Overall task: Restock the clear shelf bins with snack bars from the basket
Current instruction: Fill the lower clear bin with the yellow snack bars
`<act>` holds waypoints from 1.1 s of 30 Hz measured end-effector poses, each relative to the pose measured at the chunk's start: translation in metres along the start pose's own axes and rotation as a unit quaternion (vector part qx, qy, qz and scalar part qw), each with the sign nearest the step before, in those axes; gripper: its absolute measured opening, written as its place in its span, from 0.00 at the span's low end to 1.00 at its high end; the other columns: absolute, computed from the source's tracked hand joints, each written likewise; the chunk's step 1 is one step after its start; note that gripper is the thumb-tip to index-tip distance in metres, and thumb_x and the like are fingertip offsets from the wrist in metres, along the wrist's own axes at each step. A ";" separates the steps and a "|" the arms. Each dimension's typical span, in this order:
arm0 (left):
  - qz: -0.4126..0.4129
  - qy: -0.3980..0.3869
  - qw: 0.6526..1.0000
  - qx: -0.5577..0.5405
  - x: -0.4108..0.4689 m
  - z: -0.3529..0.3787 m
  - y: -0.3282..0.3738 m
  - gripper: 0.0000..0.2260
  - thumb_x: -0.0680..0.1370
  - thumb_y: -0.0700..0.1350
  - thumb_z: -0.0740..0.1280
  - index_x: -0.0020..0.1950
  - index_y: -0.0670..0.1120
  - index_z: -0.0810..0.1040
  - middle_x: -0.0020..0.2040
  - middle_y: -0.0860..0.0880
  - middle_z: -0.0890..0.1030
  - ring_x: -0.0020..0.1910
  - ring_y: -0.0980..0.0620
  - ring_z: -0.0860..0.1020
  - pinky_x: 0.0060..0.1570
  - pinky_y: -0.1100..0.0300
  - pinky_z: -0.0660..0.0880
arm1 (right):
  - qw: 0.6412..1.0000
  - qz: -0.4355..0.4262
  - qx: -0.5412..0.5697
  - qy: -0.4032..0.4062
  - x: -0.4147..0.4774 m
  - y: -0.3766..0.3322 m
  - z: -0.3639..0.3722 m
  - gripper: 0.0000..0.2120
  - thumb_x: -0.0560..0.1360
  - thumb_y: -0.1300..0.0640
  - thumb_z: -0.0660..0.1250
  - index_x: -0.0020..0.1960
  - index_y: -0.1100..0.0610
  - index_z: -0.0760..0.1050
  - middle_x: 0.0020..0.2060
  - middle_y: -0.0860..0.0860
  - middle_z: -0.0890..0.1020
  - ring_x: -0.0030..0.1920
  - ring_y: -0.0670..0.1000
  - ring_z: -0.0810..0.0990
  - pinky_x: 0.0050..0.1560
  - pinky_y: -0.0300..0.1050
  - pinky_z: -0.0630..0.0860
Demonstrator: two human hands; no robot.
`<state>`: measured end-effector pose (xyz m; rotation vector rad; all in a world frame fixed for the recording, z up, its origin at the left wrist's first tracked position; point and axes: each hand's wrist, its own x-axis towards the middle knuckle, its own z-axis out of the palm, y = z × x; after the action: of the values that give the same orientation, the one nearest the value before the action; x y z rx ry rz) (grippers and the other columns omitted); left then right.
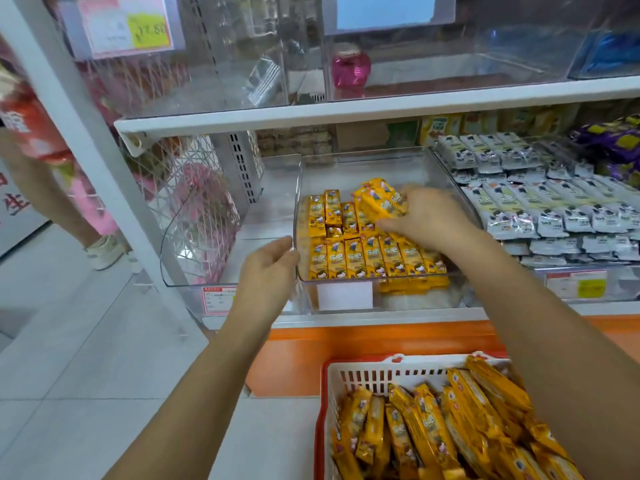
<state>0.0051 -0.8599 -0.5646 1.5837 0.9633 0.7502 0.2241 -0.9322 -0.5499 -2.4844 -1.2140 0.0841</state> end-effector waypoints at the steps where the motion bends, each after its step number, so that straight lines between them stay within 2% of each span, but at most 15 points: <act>1: 0.008 -0.014 1.000 -0.001 -0.001 0.002 -0.002 0.14 0.79 0.38 0.60 0.51 0.53 0.82 0.52 0.51 0.84 0.58 0.50 0.79 0.59 0.57 0.73 | 0.999 0.039 -0.014 -0.015 0.012 -0.004 0.005 0.29 0.72 0.41 0.69 0.63 0.60 0.72 0.57 0.56 0.79 0.56 0.57 0.78 0.47 0.46 0.72; 3: 0.023 -0.031 0.999 -0.013 0.001 0.003 -0.006 0.22 0.80 0.36 0.57 0.40 0.58 0.83 0.44 0.56 0.84 0.53 0.51 0.81 0.59 0.57 0.74 | 0.993 0.091 -0.051 -0.052 0.033 -0.012 0.015 0.31 0.74 0.39 0.67 0.65 0.62 0.71 0.59 0.57 0.77 0.58 0.58 0.77 0.47 0.46 0.71; 5: 0.030 -0.039 0.999 -0.012 0.003 0.001 -0.008 0.28 0.80 0.34 0.55 0.35 0.61 0.83 0.39 0.59 0.84 0.49 0.56 0.80 0.55 0.63 0.74 | 0.987 0.106 -0.080 -0.088 0.052 -0.017 0.025 0.31 0.75 0.39 0.65 0.67 0.62 0.70 0.61 0.57 0.76 0.59 0.57 0.76 0.50 0.47 0.73; 8: 0.053 -0.061 0.997 0.019 0.001 0.000 -0.011 0.22 0.79 0.33 0.55 0.50 0.57 0.82 0.47 0.56 0.83 0.48 0.62 0.78 0.45 0.75 0.71 | 0.985 0.136 -0.056 -0.088 0.073 -0.026 0.041 0.32 0.76 0.38 0.62 0.70 0.60 0.68 0.64 0.56 0.74 0.60 0.57 0.76 0.49 0.48 0.73; 11: 0.069 -0.074 0.995 0.019 0.001 -0.001 -0.014 0.19 0.80 0.34 0.56 0.53 0.56 0.79 0.49 0.54 0.82 0.47 0.65 0.77 0.46 0.75 0.70 | 0.989 0.127 0.006 -0.073 0.084 -0.044 0.055 0.34 0.79 0.36 0.51 0.72 0.62 0.65 0.68 0.59 0.70 0.66 0.59 0.71 0.57 0.49 0.71; 13: 0.072 -0.086 0.994 0.014 0.004 -0.003 -0.016 0.18 0.79 0.34 0.57 0.55 0.53 0.79 0.51 0.47 0.83 0.51 0.59 0.78 0.51 0.71 0.70 | 0.992 0.107 0.024 -0.071 0.086 -0.052 0.063 0.32 0.82 0.41 0.48 0.73 0.65 0.61 0.70 0.62 0.67 0.69 0.60 0.66 0.65 0.50 0.67; 15: 0.081 -0.096 0.992 0.015 0.005 -0.005 -0.019 0.18 0.79 0.34 0.57 0.55 0.55 0.79 0.52 0.45 0.83 0.55 0.54 0.78 0.53 0.65 0.71 | 0.992 0.094 0.032 -0.080 0.084 -0.052 0.064 0.33 0.81 0.41 0.54 0.74 0.65 0.57 0.72 0.61 0.64 0.71 0.60 0.63 0.68 0.51 0.65; 16: 0.083 -0.099 0.992 0.011 0.005 -0.006 -0.020 0.18 0.80 0.34 0.58 0.54 0.57 0.78 0.51 0.48 0.84 0.55 0.55 0.79 0.52 0.66 0.71 | 0.991 0.085 0.036 -0.095 0.081 -0.050 0.063 0.36 0.79 0.40 0.59 0.75 0.64 0.56 0.72 0.61 0.63 0.72 0.60 0.63 0.68 0.51 0.65; 18: 0.088 -0.097 0.991 -0.001 0.003 -0.007 -0.022 0.18 0.80 0.35 0.59 0.55 0.58 0.77 0.50 0.53 0.84 0.53 0.63 0.79 0.49 0.71 0.70 | 0.989 0.070 0.036 -0.125 0.073 -0.046 0.057 0.41 0.73 0.41 0.69 0.75 0.62 0.57 0.72 0.60 0.65 0.71 0.60 0.65 0.66 0.52 0.68; 21: 0.109 -0.068 0.991 0.031 -0.005 -0.007 -0.027 0.16 0.80 0.37 0.60 0.64 0.50 0.76 0.56 0.56 0.80 0.54 0.68 0.77 0.48 0.80 0.68 | 0.989 0.052 0.032 -0.136 0.054 -0.046 0.045 0.41 0.72 0.44 0.71 0.75 0.60 0.57 0.72 0.59 0.64 0.71 0.59 0.65 0.66 0.51 0.67; 23: 0.135 -0.038 0.988 0.068 -0.017 -0.009 -0.035 0.15 0.80 0.40 0.61 0.66 0.49 0.74 0.58 0.59 0.77 0.51 0.75 0.74 0.47 0.83 0.65 | 0.996 0.022 0.029 -0.077 0.036 -0.049 0.034 0.29 0.74 0.47 0.69 0.69 0.60 0.67 0.67 0.59 0.71 0.65 0.59 0.72 0.61 0.49 0.70; 25: 0.163 -0.017 0.980 0.116 -0.033 -0.011 -0.045 0.11 0.80 0.43 0.62 0.61 0.49 0.78 0.53 0.59 0.78 0.45 0.77 0.73 0.43 0.83 0.65 | 0.999 -0.029 0.035 0.010 0.008 -0.049 0.023 0.12 0.76 0.51 0.66 0.50 0.60 0.75 0.51 0.59 0.79 0.53 0.58 0.78 0.52 0.49 0.73; 27: 0.162 -0.040 0.971 0.170 -0.047 -0.013 -0.055 0.07 0.80 0.44 0.62 0.49 0.51 0.80 0.41 0.59 0.80 0.38 0.70 0.75 0.37 0.79 0.66 | 0.995 -0.074 0.048 0.047 -0.029 -0.047 0.013 0.14 0.77 0.53 0.64 0.36 0.60 0.70 0.35 0.59 0.76 0.40 0.57 0.76 0.42 0.49 0.72; 30: 0.100 -0.166 0.929 0.316 -0.062 -0.009 -0.078 0.12 0.80 0.44 0.62 0.37 0.51 0.76 0.33 0.56 0.76 0.35 0.60 0.74 0.32 0.74 0.64 | 0.994 -0.089 0.055 0.017 -0.085 -0.037 0.018 0.19 0.77 0.51 0.64 0.31 0.58 0.65 0.28 0.56 0.71 0.34 0.56 0.71 0.38 0.47 0.69; 33: 0.022 -0.331 0.819 0.468 -0.077 -0.001 -0.111 0.13 0.81 0.45 0.58 0.48 0.42 0.80 0.44 0.46 0.79 0.43 0.53 0.74 0.38 0.68 0.66 | 0.993 -0.051 0.015 -0.104 -0.132 -0.022 0.046 0.15 0.78 0.48 0.64 0.38 0.58 0.72 0.36 0.54 0.78 0.41 0.55 0.77 0.43 0.48 0.73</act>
<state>-0.0546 -0.9174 -0.6713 2.4741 0.7748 -0.3795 0.1155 -1.0075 -0.5994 -2.4302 -1.4108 0.3383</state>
